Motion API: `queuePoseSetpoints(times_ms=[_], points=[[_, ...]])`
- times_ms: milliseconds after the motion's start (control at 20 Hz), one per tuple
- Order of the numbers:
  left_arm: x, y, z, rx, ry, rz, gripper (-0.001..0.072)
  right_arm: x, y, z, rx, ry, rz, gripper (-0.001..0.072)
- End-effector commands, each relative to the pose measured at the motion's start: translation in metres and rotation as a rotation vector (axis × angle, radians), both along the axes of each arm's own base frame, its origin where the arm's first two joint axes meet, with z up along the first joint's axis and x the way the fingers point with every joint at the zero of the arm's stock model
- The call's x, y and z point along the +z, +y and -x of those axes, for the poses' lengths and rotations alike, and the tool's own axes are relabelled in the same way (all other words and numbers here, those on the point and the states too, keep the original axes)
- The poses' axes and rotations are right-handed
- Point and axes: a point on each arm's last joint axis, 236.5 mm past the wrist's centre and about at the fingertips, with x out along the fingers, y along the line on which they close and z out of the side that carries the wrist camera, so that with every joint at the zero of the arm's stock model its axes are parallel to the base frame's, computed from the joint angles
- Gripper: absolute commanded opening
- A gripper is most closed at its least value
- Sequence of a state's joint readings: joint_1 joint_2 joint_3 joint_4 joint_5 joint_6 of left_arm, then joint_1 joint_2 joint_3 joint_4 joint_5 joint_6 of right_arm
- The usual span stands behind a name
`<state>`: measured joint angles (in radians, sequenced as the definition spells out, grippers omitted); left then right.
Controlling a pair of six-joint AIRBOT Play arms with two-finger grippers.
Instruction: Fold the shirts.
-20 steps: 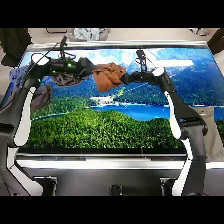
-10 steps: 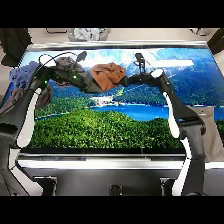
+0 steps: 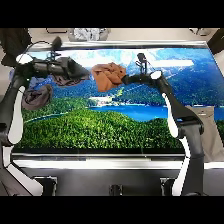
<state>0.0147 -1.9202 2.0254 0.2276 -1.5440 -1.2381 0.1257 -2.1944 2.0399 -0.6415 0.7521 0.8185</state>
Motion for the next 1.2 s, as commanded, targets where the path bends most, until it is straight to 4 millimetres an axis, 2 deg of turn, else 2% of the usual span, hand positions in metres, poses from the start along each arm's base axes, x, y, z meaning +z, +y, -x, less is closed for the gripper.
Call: queuePoseSetpoints(times_ms=[0,150,300,450,600,650,750,800,850,1050,1150], points=[[0.013,0.031,-0.033,0.142,-0.030,0.051,0.0298,-0.006,0.002,-0.012,-0.051,-0.037,0.006,0.0689],[0.013,0.034,-0.037,0.158,-0.045,0.051,0.0298,-0.021,0.036,-0.002,-0.006,-0.029,0.015,0.0694],[0.013,0.034,-0.037,0.155,-0.051,0.050,0.0298,-0.024,0.057,-0.001,-0.003,-0.059,0.024,0.0693],[0.013,0.033,-0.036,0.153,-0.051,0.049,0.0298,-0.024,0.070,0.004,0.014,-0.057,0.017,0.0695],[0.013,0.033,-0.036,0.152,-0.058,0.049,0.0298,-0.024,0.074,0.008,0.026,-0.047,0.009,0.0684],[0.013,0.033,-0.036,0.151,-0.058,0.049,0.0298,-0.023,0.074,0.006,0.022,-0.052,0.010,0.0542],[0.013,0.033,-0.034,0.143,-0.056,0.048,0.0298,-0.022,0.074,0.004,0.009,-0.062,0.008,0.0450],[0.013,0.033,-0.034,0.144,-0.056,0.049,0.0298,-0.022,0.074,0.004,0.011,-0.060,0.008,0.0291],[0.013,0.033,-0.034,0.144,-0.056,0.049,0.0298,-0.022,0.075,0.006,0.018,-0.054,0.006,0.0053],[0.013,0.033,-0.034,0.144,-0.056,0.049,0.0298,-0.017,0.069,0.006,0.024,-0.047,-0.001,0.0044],[0.013,0.033,-0.034,0.144,-0.055,0.049,0.0297,-0.004,0.065,0.009,0.049,-0.057,0.002,0.0042]])
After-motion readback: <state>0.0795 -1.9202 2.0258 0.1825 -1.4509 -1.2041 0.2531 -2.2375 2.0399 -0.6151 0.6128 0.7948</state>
